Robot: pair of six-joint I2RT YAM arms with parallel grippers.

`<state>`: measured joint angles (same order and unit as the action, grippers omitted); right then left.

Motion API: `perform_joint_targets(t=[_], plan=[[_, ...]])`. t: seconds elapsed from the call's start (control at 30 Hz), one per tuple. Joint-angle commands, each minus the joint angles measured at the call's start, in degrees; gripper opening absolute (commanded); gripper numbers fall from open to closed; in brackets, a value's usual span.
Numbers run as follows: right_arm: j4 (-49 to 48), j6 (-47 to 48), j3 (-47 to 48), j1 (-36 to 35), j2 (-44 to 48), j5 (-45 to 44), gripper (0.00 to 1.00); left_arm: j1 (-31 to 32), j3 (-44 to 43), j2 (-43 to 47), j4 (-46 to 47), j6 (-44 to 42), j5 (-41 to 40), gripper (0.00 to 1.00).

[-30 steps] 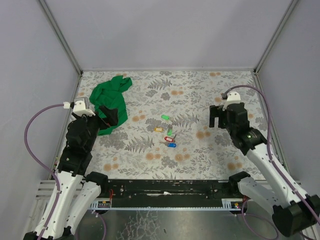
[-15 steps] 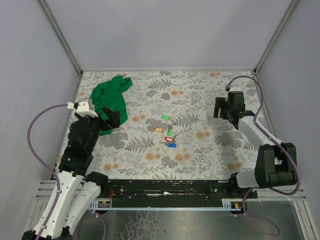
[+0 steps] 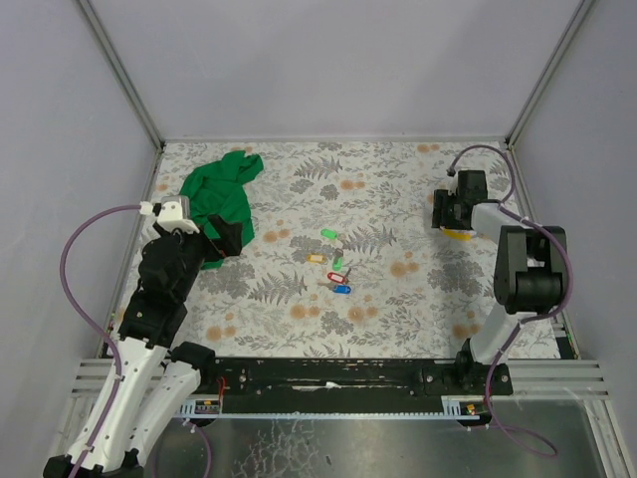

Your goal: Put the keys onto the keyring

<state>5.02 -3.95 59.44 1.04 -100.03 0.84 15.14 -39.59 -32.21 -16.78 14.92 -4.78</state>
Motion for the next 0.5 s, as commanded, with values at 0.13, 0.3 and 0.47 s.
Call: perform_joint_targets(t=[0.13,0.3,0.47], plan=[[5.57,3.85,5.78,0.72,-6.16,4.44,0.63,0.42,0.57,-0.18,2.01,-1.47,2.53,1.00],[9.58,4.60,7.71,0.69,-8.29,5.54,0.54,0.66,0.66,-0.05,2.10,-1.54,3.18,1.00],[12.63,2.35,6.47,-0.79,-7.16,6.49,0.49,1.11,0.71,-0.27,2.33,-1.49,3.75,1.00]])
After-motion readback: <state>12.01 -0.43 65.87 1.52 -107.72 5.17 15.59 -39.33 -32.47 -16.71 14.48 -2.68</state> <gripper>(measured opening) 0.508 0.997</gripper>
